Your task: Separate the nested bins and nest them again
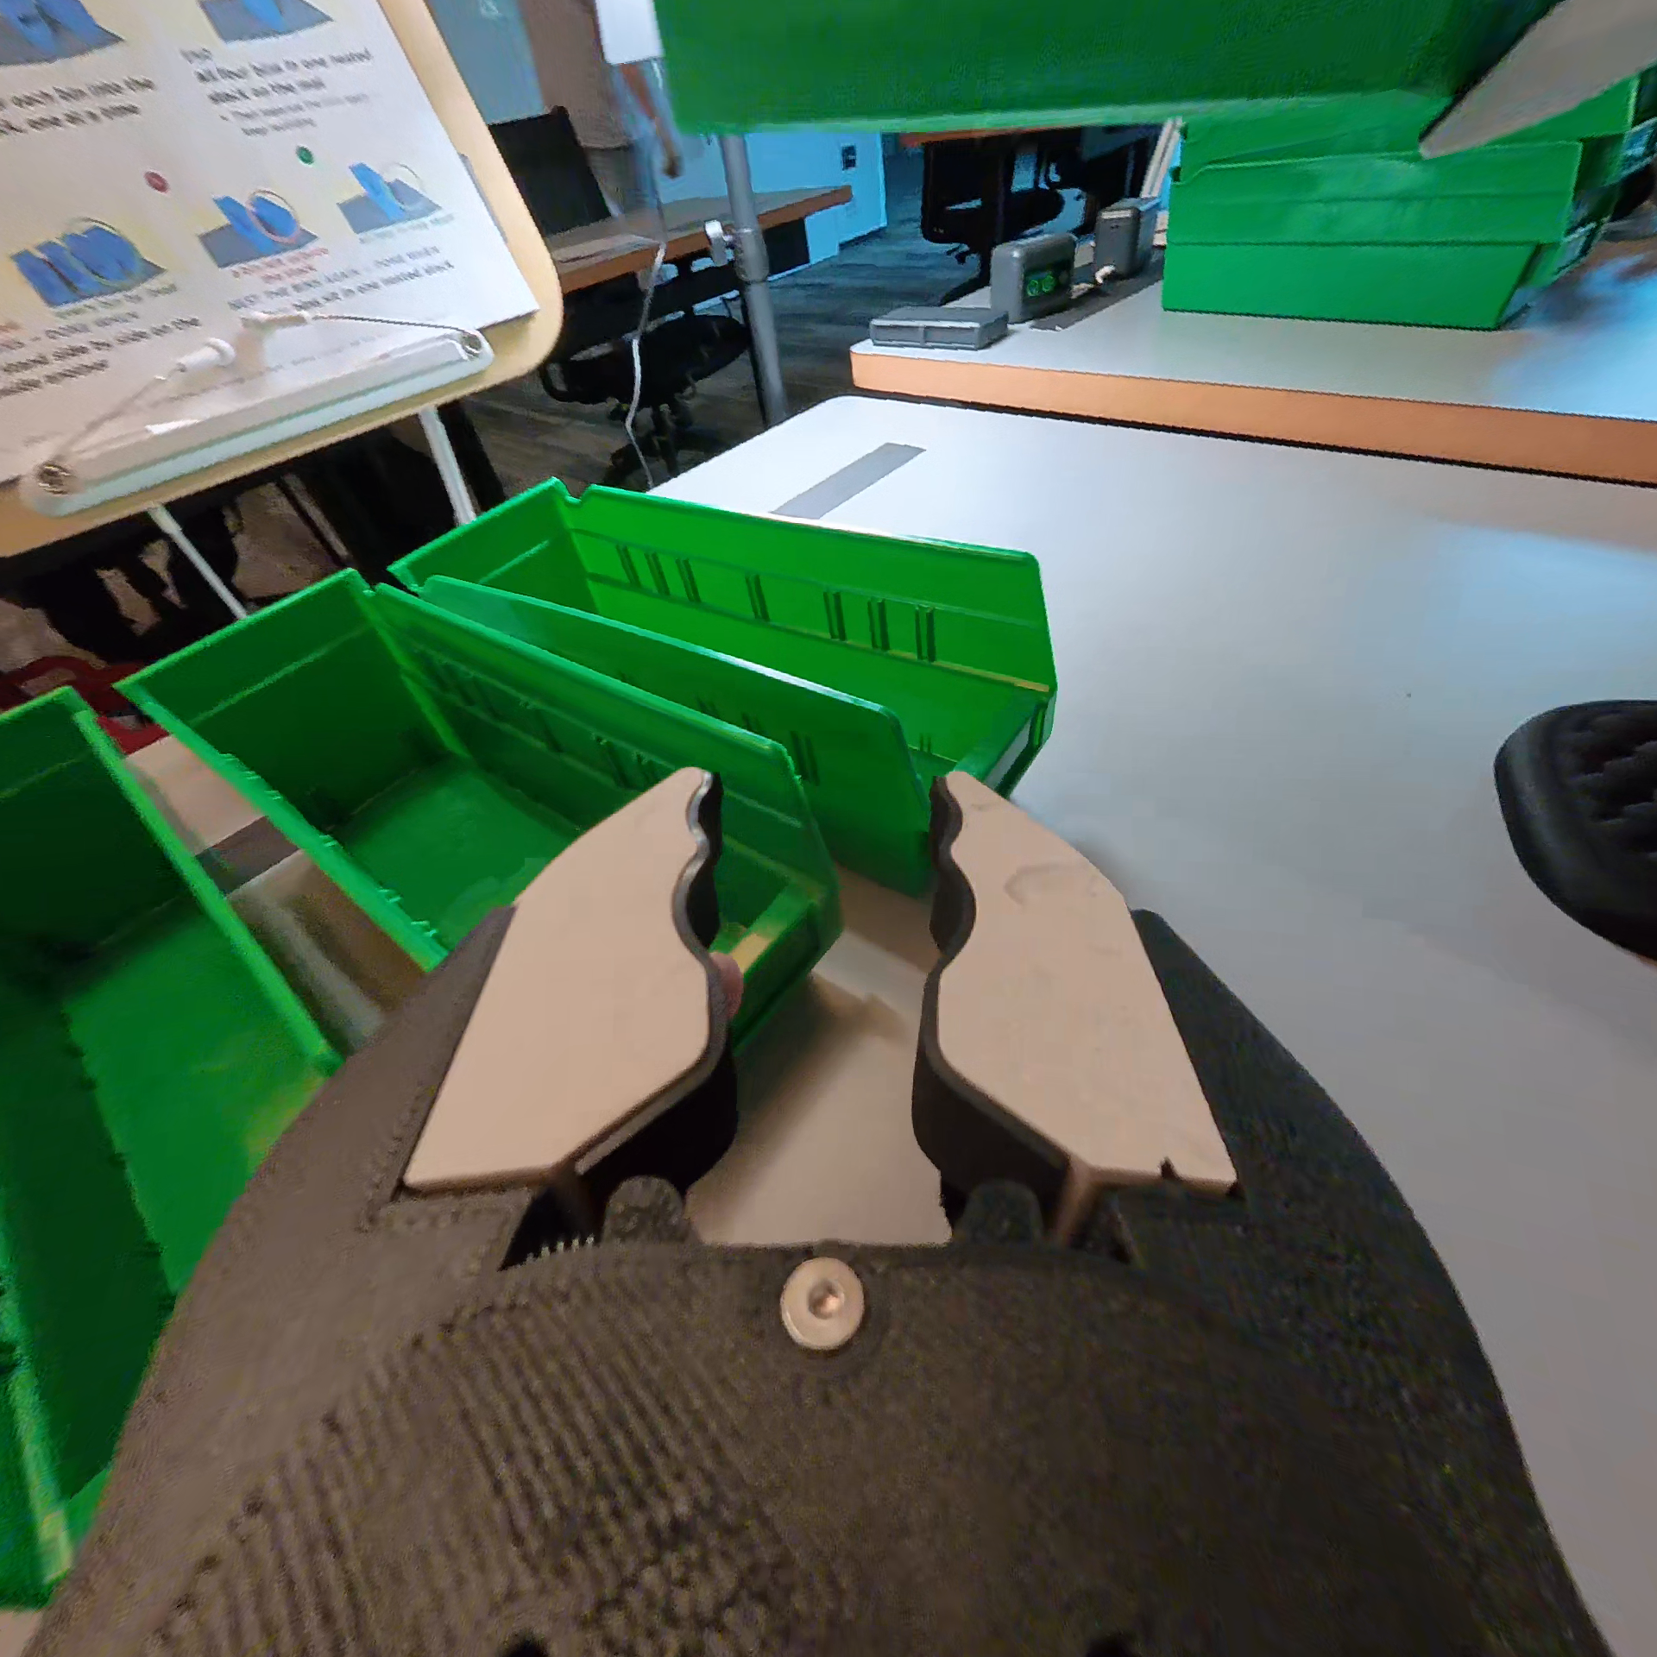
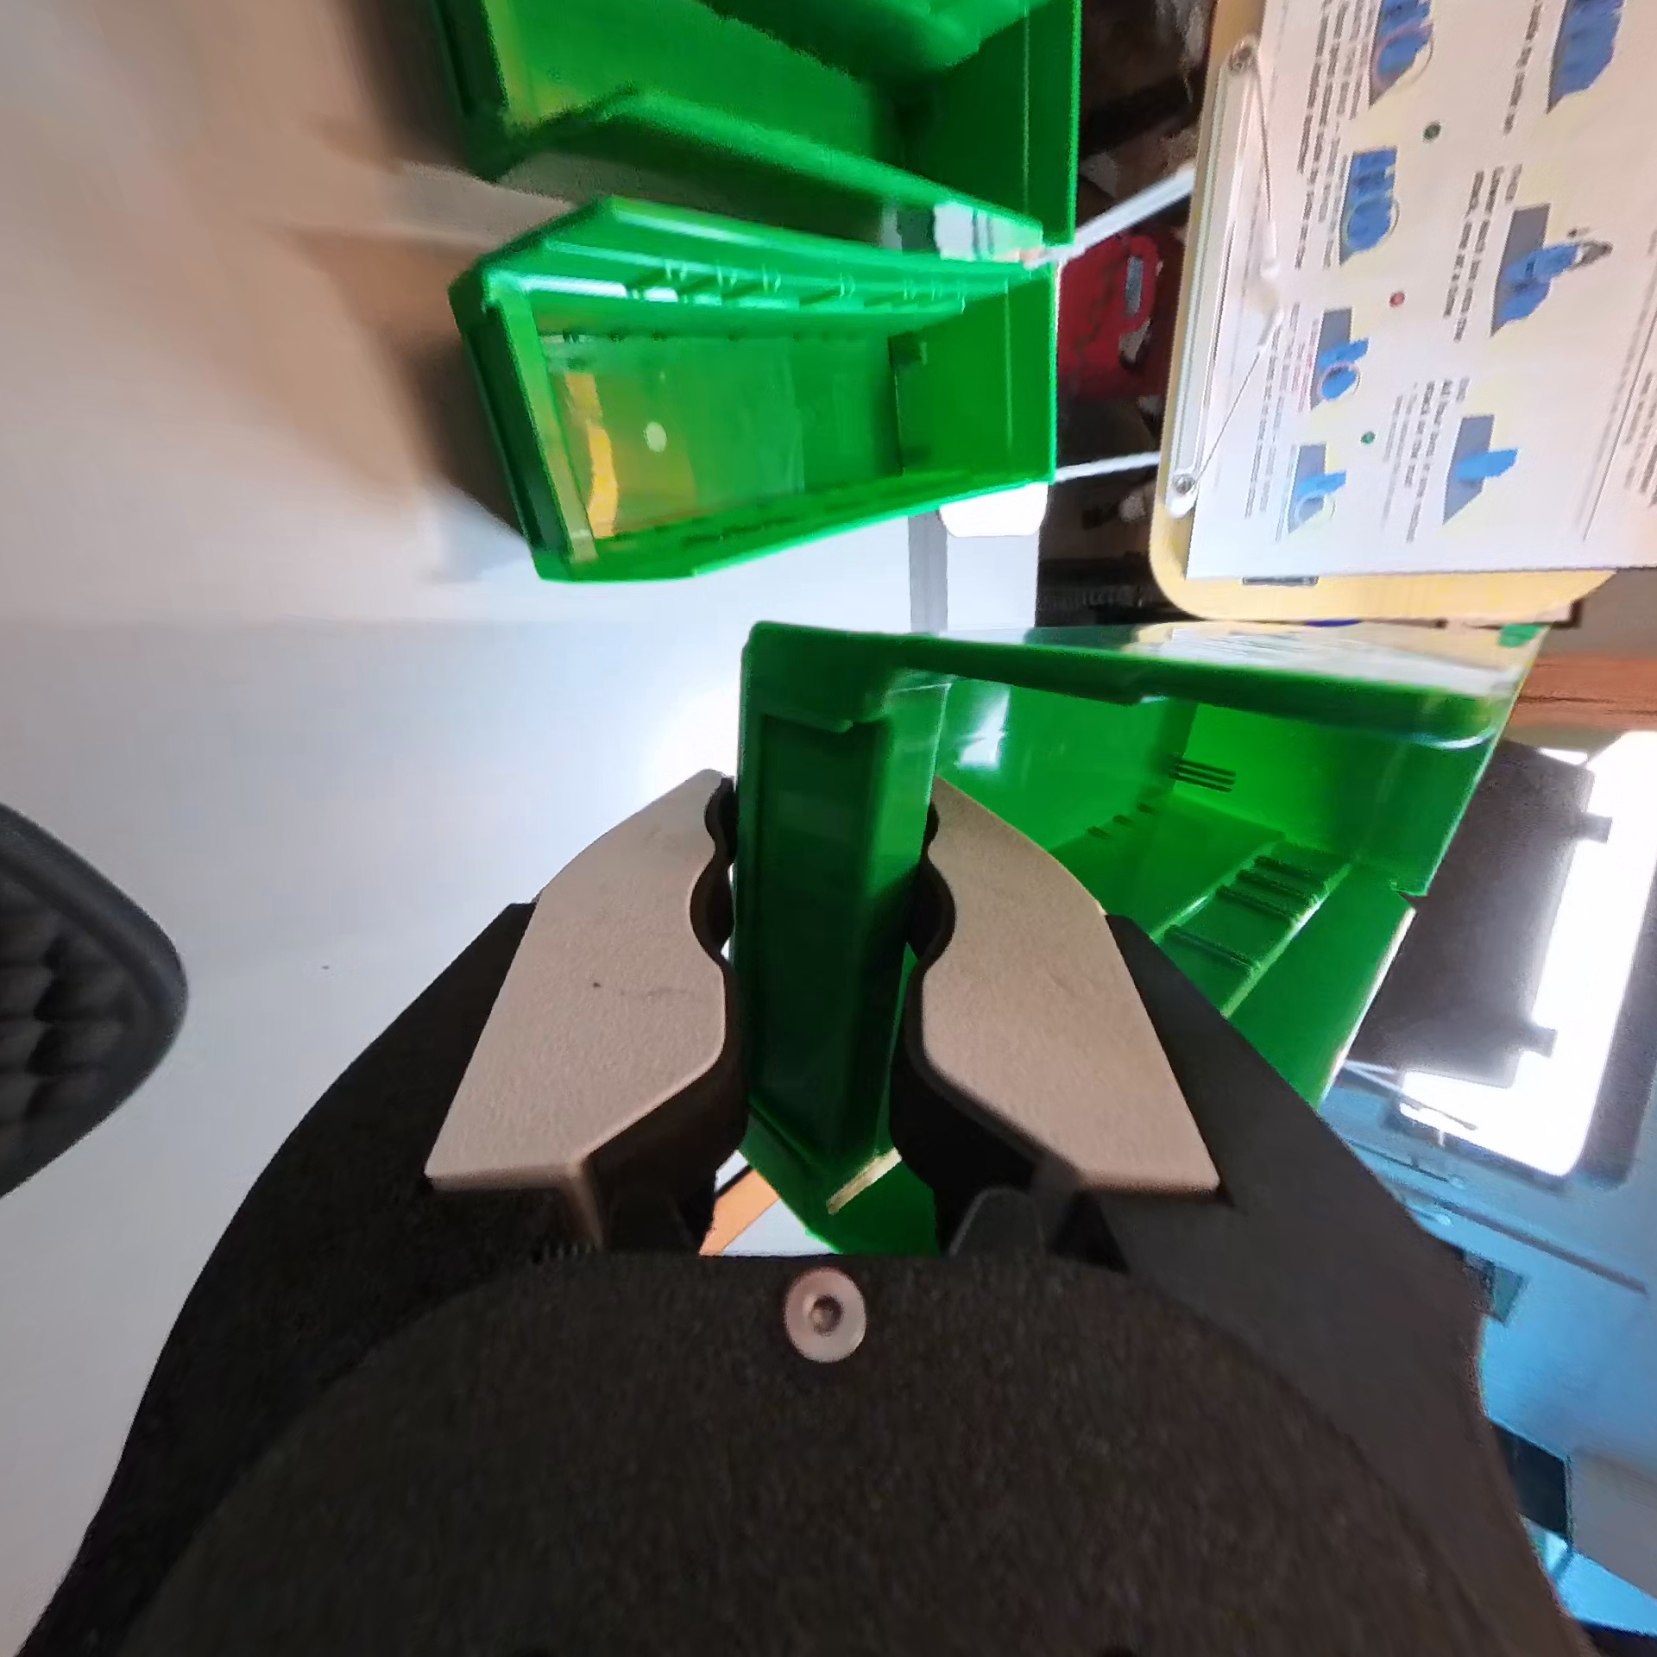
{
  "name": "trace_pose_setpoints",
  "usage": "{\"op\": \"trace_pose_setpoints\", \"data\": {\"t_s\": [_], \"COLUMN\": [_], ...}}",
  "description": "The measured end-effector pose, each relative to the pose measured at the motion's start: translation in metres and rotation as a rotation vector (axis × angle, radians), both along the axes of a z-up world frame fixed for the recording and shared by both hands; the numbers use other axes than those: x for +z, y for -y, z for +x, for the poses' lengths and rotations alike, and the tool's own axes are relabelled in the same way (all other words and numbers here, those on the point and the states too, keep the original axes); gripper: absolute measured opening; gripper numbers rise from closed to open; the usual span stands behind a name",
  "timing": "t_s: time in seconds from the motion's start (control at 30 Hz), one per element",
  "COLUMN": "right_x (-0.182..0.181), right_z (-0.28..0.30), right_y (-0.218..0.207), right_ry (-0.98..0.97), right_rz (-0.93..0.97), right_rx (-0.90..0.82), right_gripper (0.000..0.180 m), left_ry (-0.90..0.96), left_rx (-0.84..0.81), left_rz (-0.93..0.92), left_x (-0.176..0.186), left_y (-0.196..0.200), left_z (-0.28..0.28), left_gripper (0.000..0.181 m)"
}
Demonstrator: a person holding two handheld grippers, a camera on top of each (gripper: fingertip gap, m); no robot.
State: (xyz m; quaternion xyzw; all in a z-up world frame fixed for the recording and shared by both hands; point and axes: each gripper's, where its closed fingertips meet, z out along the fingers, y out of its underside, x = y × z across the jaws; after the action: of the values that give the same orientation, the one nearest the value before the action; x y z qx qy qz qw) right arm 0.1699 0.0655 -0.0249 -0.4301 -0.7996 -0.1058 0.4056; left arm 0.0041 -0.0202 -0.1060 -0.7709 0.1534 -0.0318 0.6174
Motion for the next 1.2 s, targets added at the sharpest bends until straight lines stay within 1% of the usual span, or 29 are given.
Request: {"op": "trace_pose_setpoints", "data": {"t_s": [0.2,0.43,0.63,0.87,1.07,1.2], "right_x": [-0.024,-0.060,-0.090,-0.132,-0.165,-0.180], "right_z": [0.021,0.037,0.045,0.044,0.033,0.023], "right_y": [-0.024,-0.043,-0.055,-0.063,-0.075,-0.081], "right_ry": [0.010,0.032,0.056,0.106,0.115,0.118], "right_rz": [0.024,0.032,0.041,-0.003,-0.023,-0.035], "right_rx": [-0.038,-0.045,-0.011,0.022,0.035,0.041], "right_gripper": [0.036,0.036,0.036,0.036,0.036,0.036], "left_ry": [0.024,0.027,-0.002,-0.024,-0.012,0.004], "left_rx": [0.029,0.030,0.018,0.018,0.075,0.117], "left_rz": [0.045,-0.013,-0.036,-0.060,-0.095,-0.106], "left_x": [0.018,0.035,0.047,0.045,0.035,0.029], "left_y": [0.019,0.034,0.037,0.038,0.039,0.041], "left_z": [-0.006,-0.004,0.005,0.014,0.008,0.001], "left_gripper": [0.046,0.044,0.045,0.044,0.041,0.041]}}
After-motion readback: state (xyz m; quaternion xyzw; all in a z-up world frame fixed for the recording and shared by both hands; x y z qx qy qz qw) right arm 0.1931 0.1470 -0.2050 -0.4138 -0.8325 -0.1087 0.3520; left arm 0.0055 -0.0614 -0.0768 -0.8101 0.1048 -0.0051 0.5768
